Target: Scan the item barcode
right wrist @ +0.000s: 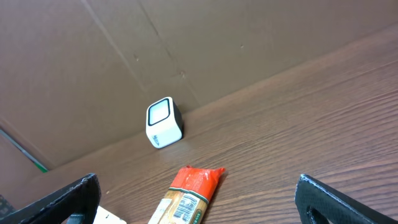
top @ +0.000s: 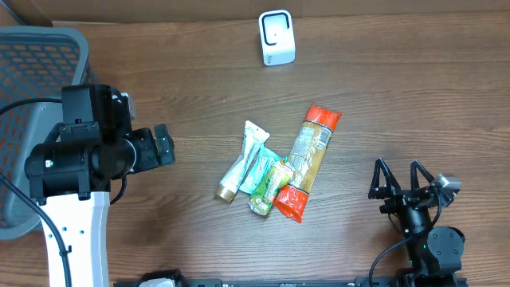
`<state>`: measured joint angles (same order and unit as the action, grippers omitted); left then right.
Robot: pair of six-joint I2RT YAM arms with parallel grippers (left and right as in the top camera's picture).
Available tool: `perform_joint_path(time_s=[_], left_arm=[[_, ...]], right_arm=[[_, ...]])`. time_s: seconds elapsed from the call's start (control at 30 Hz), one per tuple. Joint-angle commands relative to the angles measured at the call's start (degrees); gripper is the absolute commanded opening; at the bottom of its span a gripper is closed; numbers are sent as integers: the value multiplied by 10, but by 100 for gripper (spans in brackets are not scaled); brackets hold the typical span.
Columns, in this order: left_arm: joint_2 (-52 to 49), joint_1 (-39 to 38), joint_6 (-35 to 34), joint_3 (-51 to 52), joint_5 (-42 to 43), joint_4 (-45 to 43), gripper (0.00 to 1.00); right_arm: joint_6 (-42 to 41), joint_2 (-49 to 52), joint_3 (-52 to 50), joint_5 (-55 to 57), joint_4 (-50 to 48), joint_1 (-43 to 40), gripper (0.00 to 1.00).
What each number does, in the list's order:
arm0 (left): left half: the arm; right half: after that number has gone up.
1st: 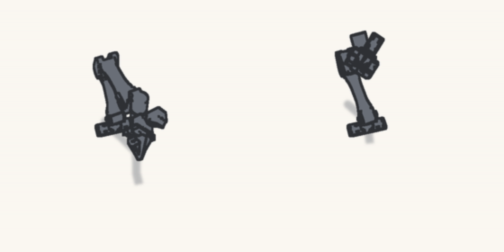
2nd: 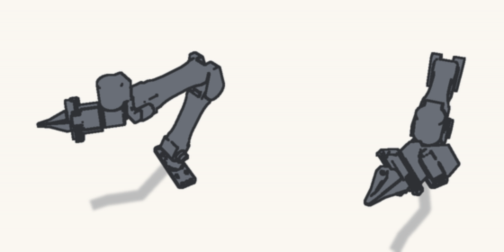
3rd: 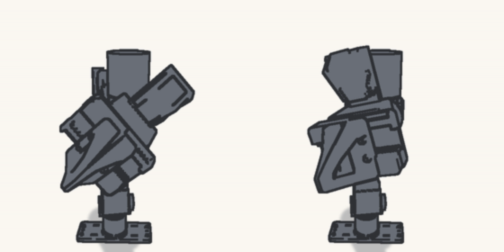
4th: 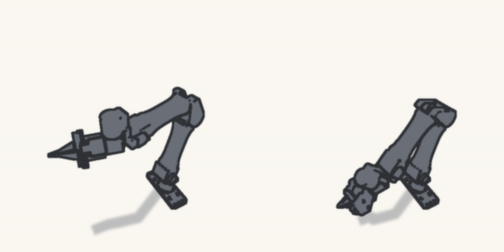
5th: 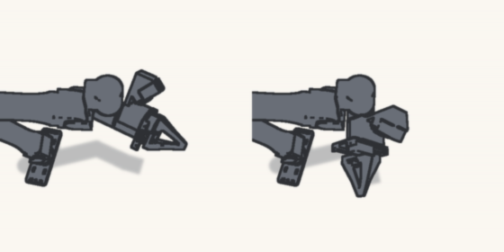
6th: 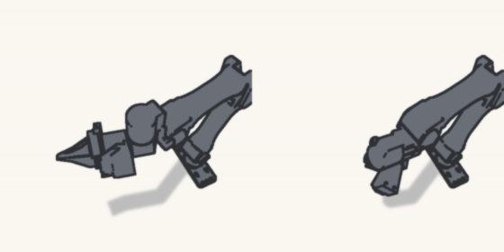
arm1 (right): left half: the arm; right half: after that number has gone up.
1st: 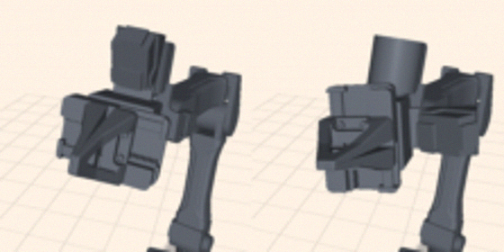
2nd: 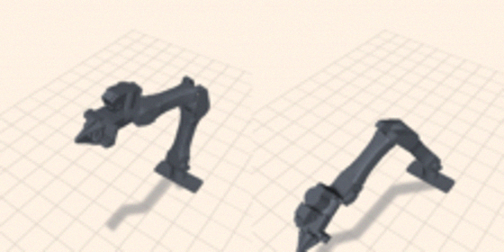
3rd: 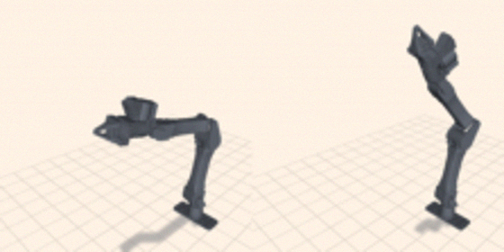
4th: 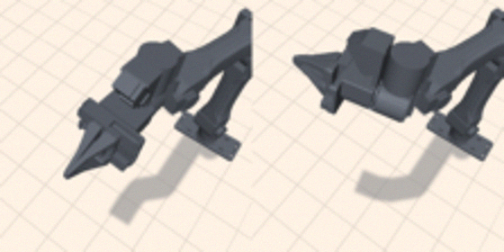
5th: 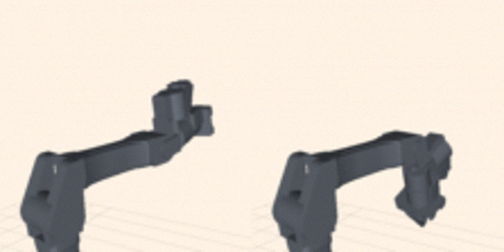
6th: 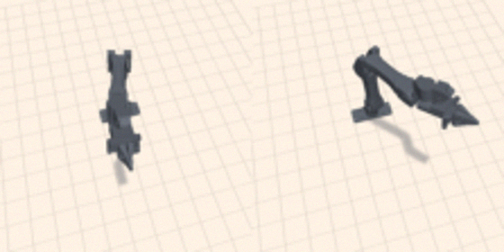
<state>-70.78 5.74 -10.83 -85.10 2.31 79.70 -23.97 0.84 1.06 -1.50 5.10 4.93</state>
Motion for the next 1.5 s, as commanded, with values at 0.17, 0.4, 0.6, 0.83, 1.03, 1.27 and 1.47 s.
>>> perform_joint_path(time_s=[0.17, 0.4, 0.6, 0.83, 1.03, 1.27, 1.47], left_arm=[[0, 2, -10, -5, 2, -2, 100], [0, 2, -10, -5, 2, -2, 100], [0, 2, -10, -5, 2, -2, 100], [0, 2, -10, -5, 2, -2, 100], [0, 2, -10, -5, 2, -2, 100], [0, 2, -10, -5, 2, -2, 100], [0, 2, -10, -5, 2, -2, 99]], right_arm=[[-1, -6, -6, -9, -5, 3, 100], [8, -6, -6, -127, -16, 3, 100], [18, -4, 20, -205, 8, 3, 100], [52, 24, 122, -245, 117, 3, 100], [97, 74, 235, -238, 225, 3, 100], [108, 157, 336, -234, 310, 3, 100], [110, 253, 420, -234, 389, 3, 100]])
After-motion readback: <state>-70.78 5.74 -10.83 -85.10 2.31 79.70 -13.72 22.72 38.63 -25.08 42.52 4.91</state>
